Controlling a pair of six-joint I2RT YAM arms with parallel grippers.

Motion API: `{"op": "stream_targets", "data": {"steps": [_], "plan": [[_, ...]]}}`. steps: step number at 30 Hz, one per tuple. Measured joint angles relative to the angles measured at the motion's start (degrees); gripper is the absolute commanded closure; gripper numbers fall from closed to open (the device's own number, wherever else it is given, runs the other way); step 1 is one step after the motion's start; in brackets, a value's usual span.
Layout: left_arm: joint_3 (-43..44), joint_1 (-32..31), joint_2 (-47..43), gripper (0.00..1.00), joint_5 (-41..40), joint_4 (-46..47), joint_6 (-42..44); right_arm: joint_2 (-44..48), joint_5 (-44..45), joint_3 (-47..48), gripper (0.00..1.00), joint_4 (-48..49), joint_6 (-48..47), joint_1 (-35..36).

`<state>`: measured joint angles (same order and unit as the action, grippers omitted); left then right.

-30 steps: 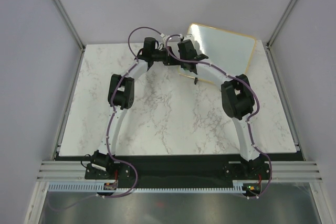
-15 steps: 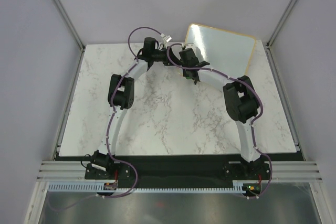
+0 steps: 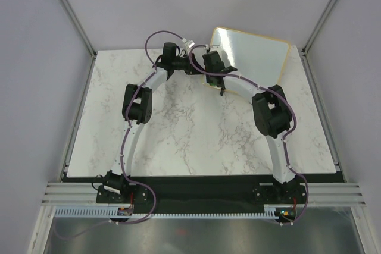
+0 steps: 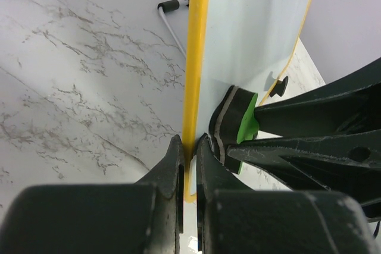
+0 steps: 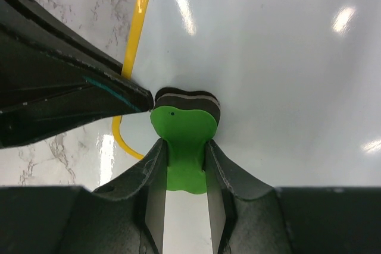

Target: Erase the whiteboard

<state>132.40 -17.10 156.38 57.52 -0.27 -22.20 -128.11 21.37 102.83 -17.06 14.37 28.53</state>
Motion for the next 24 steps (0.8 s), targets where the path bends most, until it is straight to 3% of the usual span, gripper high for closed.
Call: {"op": "stream_targets", "data": {"steps": [10, 24], "plan": [[-0.1, 0.0, 0.0, 0.98, 0.0, 0.0, 0.2, 2.1, 0.0, -8.5, 1.00, 3.0, 1.5, 2.7], [-0.1, 0.0, -0.1, 0.98, 0.0, 0.6, 0.4, 2.1, -0.6, -3.1, 1.00, -0.9, 0.6, -0.4]]}}
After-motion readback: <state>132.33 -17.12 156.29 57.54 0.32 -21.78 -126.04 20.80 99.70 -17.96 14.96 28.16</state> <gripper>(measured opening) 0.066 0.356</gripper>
